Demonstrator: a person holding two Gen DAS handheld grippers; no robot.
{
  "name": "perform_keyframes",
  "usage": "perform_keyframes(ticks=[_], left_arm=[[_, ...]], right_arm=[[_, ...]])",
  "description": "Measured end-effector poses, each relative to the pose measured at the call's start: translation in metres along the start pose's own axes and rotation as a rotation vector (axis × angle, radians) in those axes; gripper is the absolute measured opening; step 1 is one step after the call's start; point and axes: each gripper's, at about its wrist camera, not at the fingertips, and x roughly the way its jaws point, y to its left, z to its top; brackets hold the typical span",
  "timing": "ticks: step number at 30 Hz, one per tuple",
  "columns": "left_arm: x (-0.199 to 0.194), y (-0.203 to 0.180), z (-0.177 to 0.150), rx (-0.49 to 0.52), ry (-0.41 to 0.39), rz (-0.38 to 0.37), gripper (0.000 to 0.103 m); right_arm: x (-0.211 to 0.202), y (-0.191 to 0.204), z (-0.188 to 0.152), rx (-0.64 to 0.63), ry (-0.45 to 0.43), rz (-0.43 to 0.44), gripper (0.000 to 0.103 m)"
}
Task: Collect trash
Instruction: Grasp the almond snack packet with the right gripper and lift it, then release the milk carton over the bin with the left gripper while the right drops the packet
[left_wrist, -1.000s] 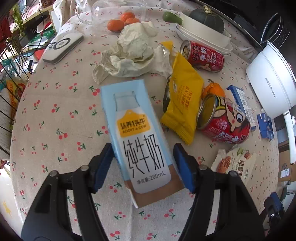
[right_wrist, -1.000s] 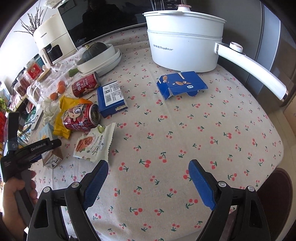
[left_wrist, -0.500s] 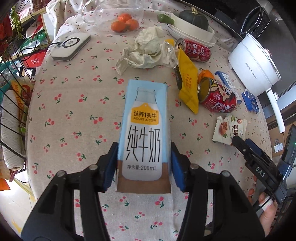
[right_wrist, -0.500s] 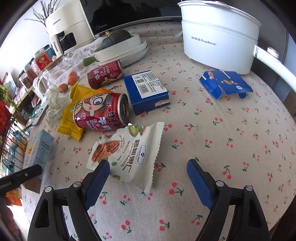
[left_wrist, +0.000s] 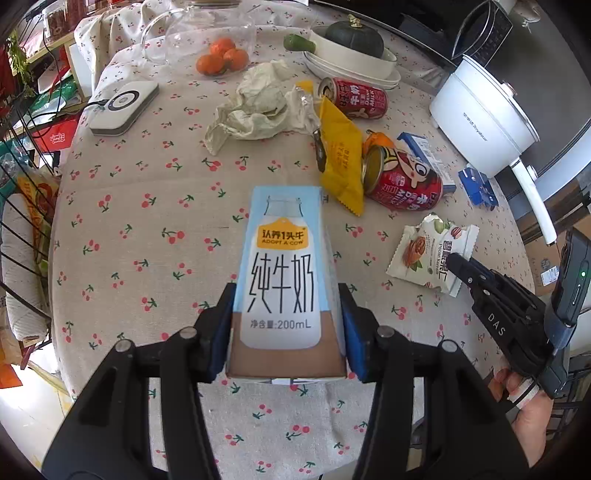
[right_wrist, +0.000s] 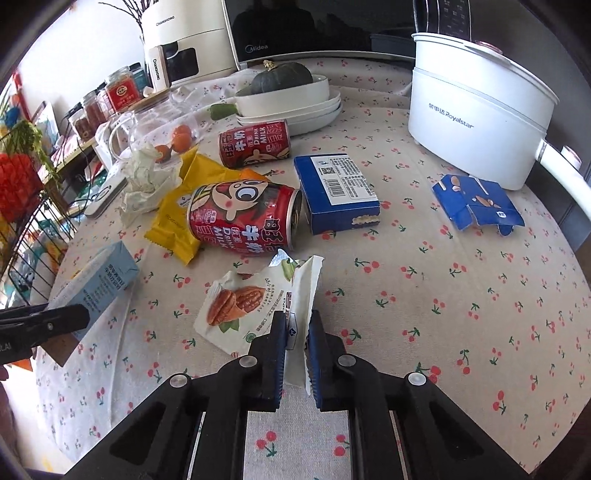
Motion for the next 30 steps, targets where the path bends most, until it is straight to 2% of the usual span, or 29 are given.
perform_keyframes(ticks=[11,22,30], left_arm=[[-0.013,-0.037,-0.015,0.058,-0.016,-0.061,0.053],[-0.019,-0.12,-0.032,0.202,-0.03,-0.153,0.053],[-0.016,-0.172,-0.053,0.299,-0.019,-0.188,0.053]], right_arm=[[-0.068,-0.038,-0.012,0.032,-0.046,-0.008,0.011],[-0.138,-0.11,-0.044,0.129,-0.065,-0.069,0.011],[-0.168,-0.151,-0.068,0.175,-0.058,-0.126,0.011]])
